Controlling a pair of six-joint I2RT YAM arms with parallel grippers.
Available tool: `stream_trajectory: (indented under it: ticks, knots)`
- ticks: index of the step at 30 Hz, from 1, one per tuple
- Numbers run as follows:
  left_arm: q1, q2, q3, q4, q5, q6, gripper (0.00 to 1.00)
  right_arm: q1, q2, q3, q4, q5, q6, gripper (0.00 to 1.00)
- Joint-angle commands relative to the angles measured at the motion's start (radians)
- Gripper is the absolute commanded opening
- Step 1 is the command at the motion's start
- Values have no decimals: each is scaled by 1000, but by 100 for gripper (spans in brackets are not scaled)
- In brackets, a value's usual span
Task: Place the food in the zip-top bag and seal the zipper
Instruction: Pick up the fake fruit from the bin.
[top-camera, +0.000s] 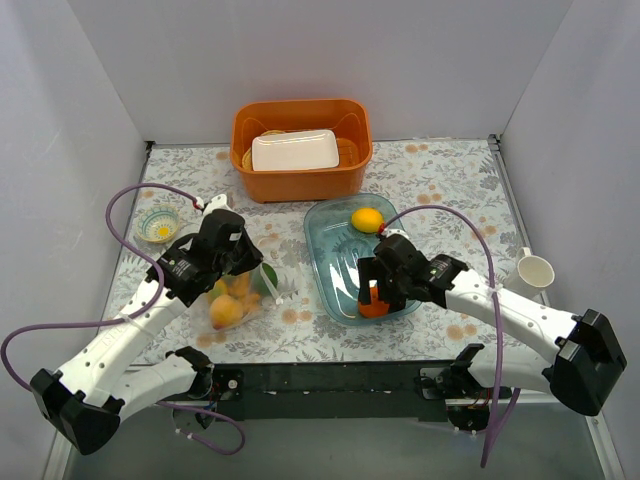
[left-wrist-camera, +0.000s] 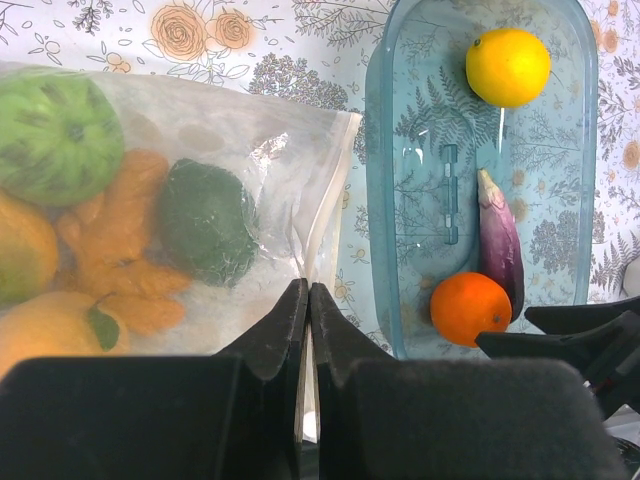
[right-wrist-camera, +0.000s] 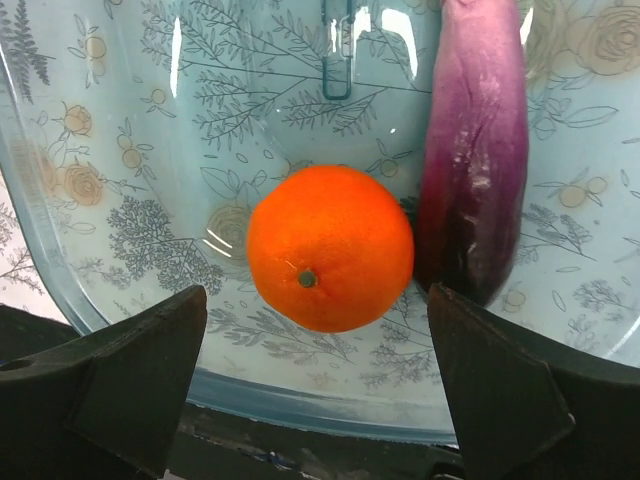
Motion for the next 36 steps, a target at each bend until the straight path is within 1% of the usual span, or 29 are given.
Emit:
stream_trajectory:
  ticks: [1, 5, 13, 20, 27, 36]
  knots:
    - [-3, -5, -6, 14, 7, -4, 0, 0, -10, -14, 84, -46, 8, 98]
    - [-3, 4, -3, 25, 12, -1, 0, 0, 39, -8, 82, -57, -9, 98]
    - [-3, 6, -3, 25, 10, -4, 0, 3, 99, 16, 24, -16, -3, 98]
    - [-3, 13, 0, 29, 13, -1, 0, 2, 108, 49, 22, -17, -28, 98]
    - [-3, 19, 10, 38, 17, -4, 0, 2, 72, 13, 124, -108, -28, 98]
    - [-3, 18, 4, 38, 20, 4, 0, 2, 119, 62, 48, -94, -61, 98]
